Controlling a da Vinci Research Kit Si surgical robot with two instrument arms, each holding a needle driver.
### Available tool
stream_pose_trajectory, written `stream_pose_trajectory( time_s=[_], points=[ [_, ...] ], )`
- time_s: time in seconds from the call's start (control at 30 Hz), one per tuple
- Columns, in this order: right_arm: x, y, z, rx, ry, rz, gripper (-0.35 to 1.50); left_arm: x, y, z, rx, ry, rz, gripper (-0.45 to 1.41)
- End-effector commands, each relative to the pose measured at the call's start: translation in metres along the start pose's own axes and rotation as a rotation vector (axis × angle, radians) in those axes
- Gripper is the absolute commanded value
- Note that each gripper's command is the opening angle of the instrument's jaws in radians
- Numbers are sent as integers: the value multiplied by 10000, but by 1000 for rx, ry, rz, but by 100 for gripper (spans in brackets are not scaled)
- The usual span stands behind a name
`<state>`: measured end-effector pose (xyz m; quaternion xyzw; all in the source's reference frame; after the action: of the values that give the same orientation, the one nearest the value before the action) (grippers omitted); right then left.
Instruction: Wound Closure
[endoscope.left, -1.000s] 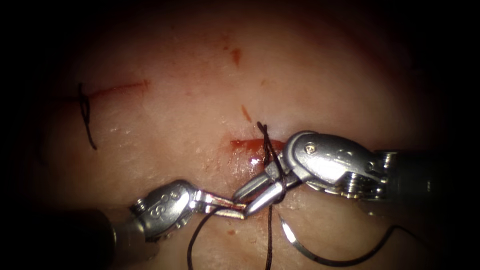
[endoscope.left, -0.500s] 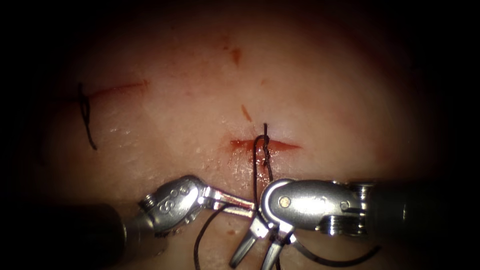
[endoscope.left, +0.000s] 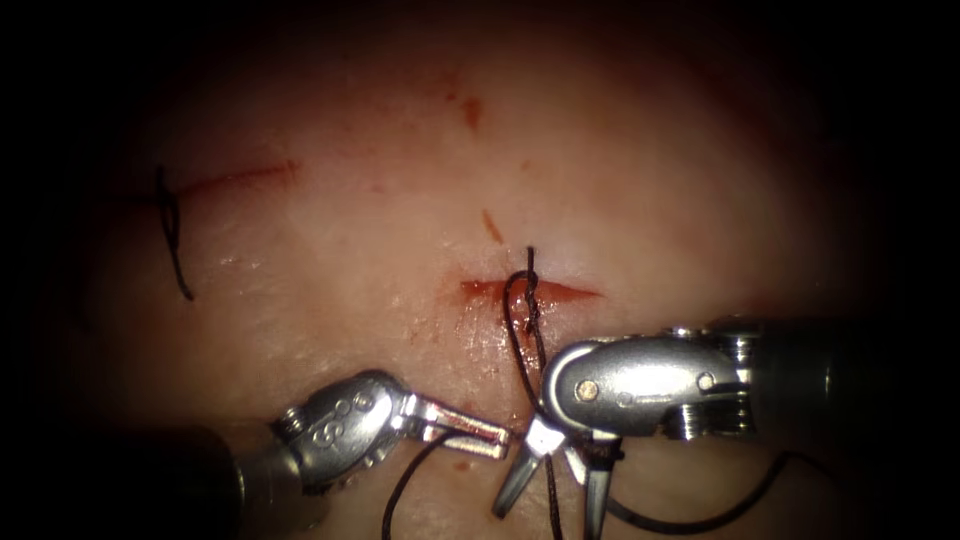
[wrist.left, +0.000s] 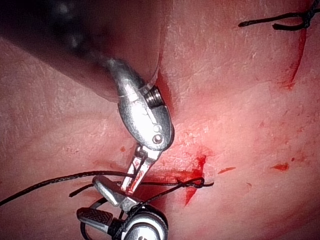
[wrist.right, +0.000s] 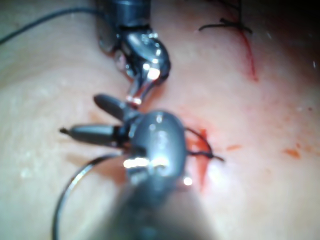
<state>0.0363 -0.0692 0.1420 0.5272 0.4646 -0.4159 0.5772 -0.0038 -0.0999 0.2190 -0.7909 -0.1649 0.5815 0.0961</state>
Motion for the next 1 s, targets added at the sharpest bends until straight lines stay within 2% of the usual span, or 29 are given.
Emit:
stream_pose_trajectory(
  time_s=[0.03, 0.17, 0.3, 0.43, 0.5, 0.6, 0.63, 0.7, 0.77, 0.83, 0.93, 1.0],
  points=[
    [-5, 10, 7, 7, -18, 0, 66, -9, 5, 3, 4, 0, -3, -45],
    [-12, 10, 24, 37, -61, -28, 61, -7, 2, 2, 11, -1, -6, -45],
    [-25, -4, 42, 61, -106, -63, 58, -8, -2, 0, 15, -2, -6, -45],
    [-41, -10, 43, 57, -174, -75, 53, -9, -3, 2, 16, -2, -6, -45],
    [-44, -9, 40, 51, -195, -83, 31, -10, -3, 3, 17, -3, -5, -45],
    [-46, -3, 33, 20, -198, -86, -35, -10, -3, 4, 18, -3, -5, -45],
    [-46, -1, 31, 2, -196, -85, -35, -10, -3, 4, 18, -3, -5, -45],
    [-41, 10, 19, -124, -171, -83, -35, -11, -2, 3, 17, -3, -4, -45],
    [-39, 11, 10, -170, -138, -64, -35, -12, -1, 2, 16, -4, -3, -45],
    [-37, 9, 3, -203, -109, -52, -35, -12, 0, 1, 18, -4, -3, -45],
    [-28, -1, -23, -309, -61, -37, -35, -12, 2, -3, 20, -6, -3, -45],
    [-23, -7, -37, -342, -39, -23, -35, -12, 3, -5, 25, -8, -2, -45]
  ],
)
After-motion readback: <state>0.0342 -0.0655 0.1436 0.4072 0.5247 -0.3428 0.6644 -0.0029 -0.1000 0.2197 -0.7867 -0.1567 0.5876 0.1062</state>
